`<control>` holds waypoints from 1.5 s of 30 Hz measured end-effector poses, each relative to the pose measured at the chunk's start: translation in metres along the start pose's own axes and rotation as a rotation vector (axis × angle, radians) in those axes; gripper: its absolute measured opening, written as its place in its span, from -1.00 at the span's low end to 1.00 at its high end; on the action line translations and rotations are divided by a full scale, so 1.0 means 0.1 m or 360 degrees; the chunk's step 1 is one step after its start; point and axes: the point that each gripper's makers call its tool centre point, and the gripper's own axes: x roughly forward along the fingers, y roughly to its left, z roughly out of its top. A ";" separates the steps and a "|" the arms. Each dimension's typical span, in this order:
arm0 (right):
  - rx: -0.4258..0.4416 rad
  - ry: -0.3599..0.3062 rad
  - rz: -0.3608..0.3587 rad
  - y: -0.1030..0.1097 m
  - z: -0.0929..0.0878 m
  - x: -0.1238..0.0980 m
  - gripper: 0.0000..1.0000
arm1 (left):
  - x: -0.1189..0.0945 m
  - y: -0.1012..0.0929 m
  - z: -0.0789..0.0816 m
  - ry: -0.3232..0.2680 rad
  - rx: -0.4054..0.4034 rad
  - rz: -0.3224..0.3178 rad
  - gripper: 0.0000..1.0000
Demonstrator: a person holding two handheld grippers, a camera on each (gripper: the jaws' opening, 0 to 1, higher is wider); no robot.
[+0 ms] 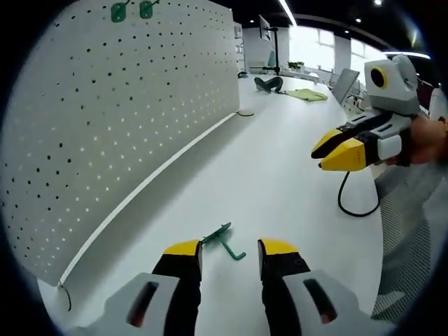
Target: Insert the hook assembly into the mounting plate slot until the hook locks in place.
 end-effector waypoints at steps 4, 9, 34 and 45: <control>0.0004 0.0002 -0.0045 -0.06 -0.01 -0.01 -0.80 | 0.07 0.04 -0.01 0.0020 0.0010 -0.0003 -0.33; 0.0034 -0.0016 -0.0045 -0.08 0.00 -0.02 -0.81 | 0.14 0.07 0.00 0.0043 0.0036 -0.0026 -0.32; 0.0092 0.0000 -0.0069 -0.18 -0.07 -0.05 -0.82 | 0.35 0.13 -0.08 0.0134 0.0042 -0.0049 -0.60; 0.0085 -0.0002 -0.0061 -0.14 -0.07 -0.04 -0.82 | 0.30 0.05 -0.15 0.0172 -0.0071 -0.0096 -0.69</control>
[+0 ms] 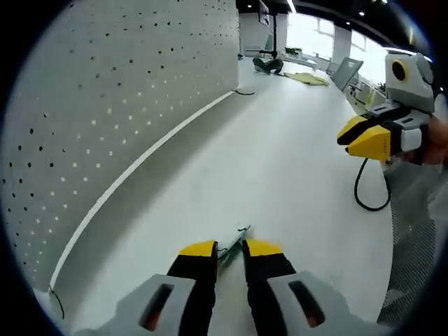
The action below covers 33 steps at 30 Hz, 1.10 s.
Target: Insert the hook assembly into the mounting plate slot until the hook locks in place.
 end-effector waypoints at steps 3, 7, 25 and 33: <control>0.0007 0.0008 0.0003 0.00 -0.01 0.00 -0.82 | -0.01 0.01 -0.01 0.0005 0.0020 0.0013 -0.70; 0.0008 0.0005 0.0006 0.00 -0.01 0.01 -0.83 | -0.03 -0.02 -0.01 0.0009 0.0014 -0.0003 -0.85; 0.0001 -0.0009 0.0045 0.07 0.02 0.02 -0.82 | -0.09 -0.10 -0.03 -0.0026 -0.0149 -0.0048 -0.97; -0.0022 -0.0036 0.0112 0.19 0.07 0.04 -0.79 | -0.20 -0.09 0.05 -0.0173 -0.0375 -0.0041 -0.97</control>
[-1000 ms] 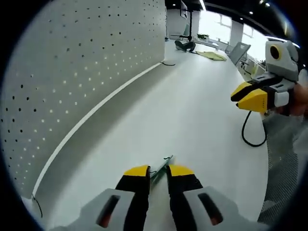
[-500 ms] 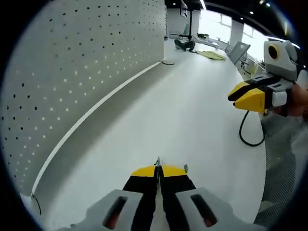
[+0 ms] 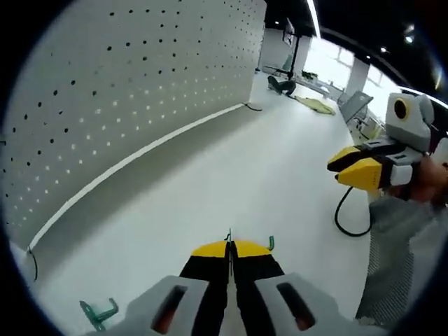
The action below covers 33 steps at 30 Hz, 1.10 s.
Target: Insert the hook assembly into the mounting plate slot until the hook locks in place.
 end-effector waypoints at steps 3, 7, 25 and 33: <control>-0.0002 -0.0001 0.0035 0.06 0.02 0.02 -0.77 | -0.03 -0.01 0.01 -0.0025 -0.0031 -0.0003 -0.97; -0.0003 -0.0007 0.0057 0.10 0.04 0.04 -0.76 | -0.07 -0.05 0.02 -0.0064 -0.0073 -0.0003 -0.97; 0.0078 0.0005 0.0222 0.40 0.04 0.18 -0.69 | -0.36 -0.26 0.21 -0.0355 -0.0226 0.0017 -0.97; 0.0167 -0.0010 0.0286 0.54 0.06 0.23 -0.77 | -0.56 -0.35 0.34 -0.0509 -0.0218 0.0074 -0.97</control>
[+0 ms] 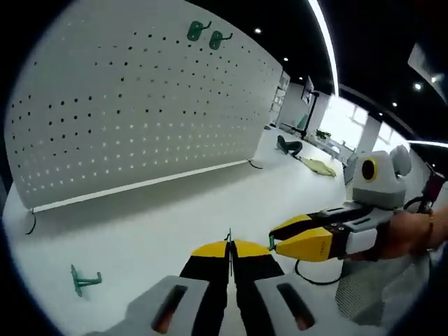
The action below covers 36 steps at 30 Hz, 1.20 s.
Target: Insert the hook assembly into the mounting plate slot until the hook locks in place.
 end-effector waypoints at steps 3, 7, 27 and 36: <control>0.0098 -0.0012 0.0033 0.03 0.01 0.03 -0.78 | -0.04 -0.02 0.03 -0.0028 0.0011 0.0010 -0.97; 0.0151 -0.0028 0.0087 0.10 0.04 0.03 -0.86 | -0.08 -0.07 0.04 -0.0068 0.0000 -0.0003 -0.97; 0.0351 -0.0066 0.0199 0.27 0.14 0.00 -0.96 | -0.25 -0.21 0.16 -0.0250 -0.0021 -0.0003 -0.97; 0.0331 0.0019 0.0190 0.35 0.15 -0.01 -0.97 | -0.33 -0.25 0.19 -0.0263 0.0046 0.0000 -0.97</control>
